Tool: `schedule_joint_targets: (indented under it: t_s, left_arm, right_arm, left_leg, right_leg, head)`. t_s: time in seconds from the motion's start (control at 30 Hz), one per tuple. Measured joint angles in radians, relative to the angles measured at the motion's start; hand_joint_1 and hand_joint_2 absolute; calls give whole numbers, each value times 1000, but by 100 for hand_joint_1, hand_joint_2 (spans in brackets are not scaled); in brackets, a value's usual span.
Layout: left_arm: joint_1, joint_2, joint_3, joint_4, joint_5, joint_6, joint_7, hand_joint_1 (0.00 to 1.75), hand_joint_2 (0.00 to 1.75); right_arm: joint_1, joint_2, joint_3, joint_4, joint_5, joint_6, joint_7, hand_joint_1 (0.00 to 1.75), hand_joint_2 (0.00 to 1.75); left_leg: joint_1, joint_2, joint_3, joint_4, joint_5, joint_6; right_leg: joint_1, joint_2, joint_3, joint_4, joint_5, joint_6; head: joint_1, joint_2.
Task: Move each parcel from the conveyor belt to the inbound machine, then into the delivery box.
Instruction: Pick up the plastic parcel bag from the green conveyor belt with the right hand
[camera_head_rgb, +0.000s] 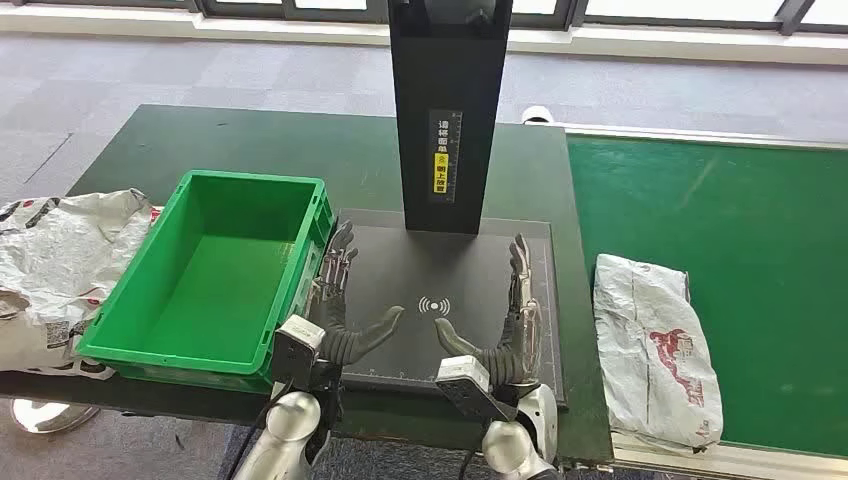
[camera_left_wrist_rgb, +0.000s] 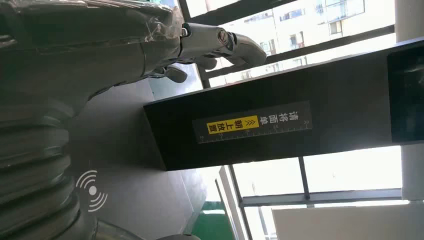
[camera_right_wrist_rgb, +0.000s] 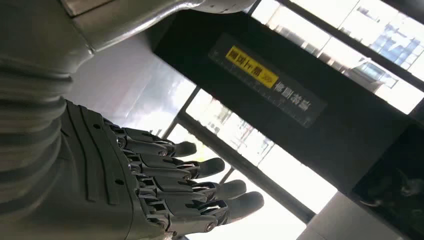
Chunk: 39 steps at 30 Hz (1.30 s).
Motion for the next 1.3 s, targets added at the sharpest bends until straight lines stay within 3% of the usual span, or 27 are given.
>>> schedule_joint_targets:
  t_s: [0.13,0.2,0.27,0.37,0.43,0.57,0.8,1.3]
  left_arm:
    - [0,0,0,-1,2,0,0,0,175]
    - [1,0,1,-1,5,0,0,0,175]
    - [4,0,1,-2,10,0,0,0,175]
    - [12,1,2,-11,15,0,0,0,175]
    - [17,2,5,-19,17,0,0,0,175]
    - [32,2,22,-40,13,-2,0,0,175]
    - [52,2,43,-65,12,-7,0,0,175]
    - [63,2,65,-70,11,-9,0,0,175]
  right_arm:
    - [2,6,-56,7,34,-4,5,0,175]
    - [8,8,-108,2,146,-5,33,0,175]
    - [19,10,-183,-29,346,-5,115,0,175]
    - [26,11,-315,-100,668,-6,306,0,175]
    - [27,10,-394,-125,759,-6,400,0,175]
    - [29,-6,-516,-128,759,-6,501,0,175]
    - [-15,-25,-684,2,677,-6,455,0,175]
    - [-46,-32,-754,93,680,-6,462,0,175]
  left_leg:
    - [0,1,0,0,0,0]
    - [0,0,0,0,0,0]
    - [-1,-1,0,0,0,0]
    - [-1,-1,-1,0,0,0]
    - [-1,-1,-1,0,0,0]
    - [-1,-1,-1,0,-1,1]
    - [-1,0,0,0,-1,1]
    - [-1,0,0,0,-1,1]
  right_leg:
    - [0,0,0,0,0,0]
    - [-1,0,0,0,0,0]
    - [-1,-1,0,0,0,0]
    - [-1,-2,0,0,0,0]
    - [-1,-1,0,0,0,0]
    - [-1,-1,0,0,0,0]
    - [-1,0,0,0,0,0]
    - [-1,0,-1,0,0,0]
  head:
    - [0,0]
    - [0,0]
    - [0,0]
    - [0,0]
    - [0,0]
    - [0,0]
    - [0,0]
    - [0,0]
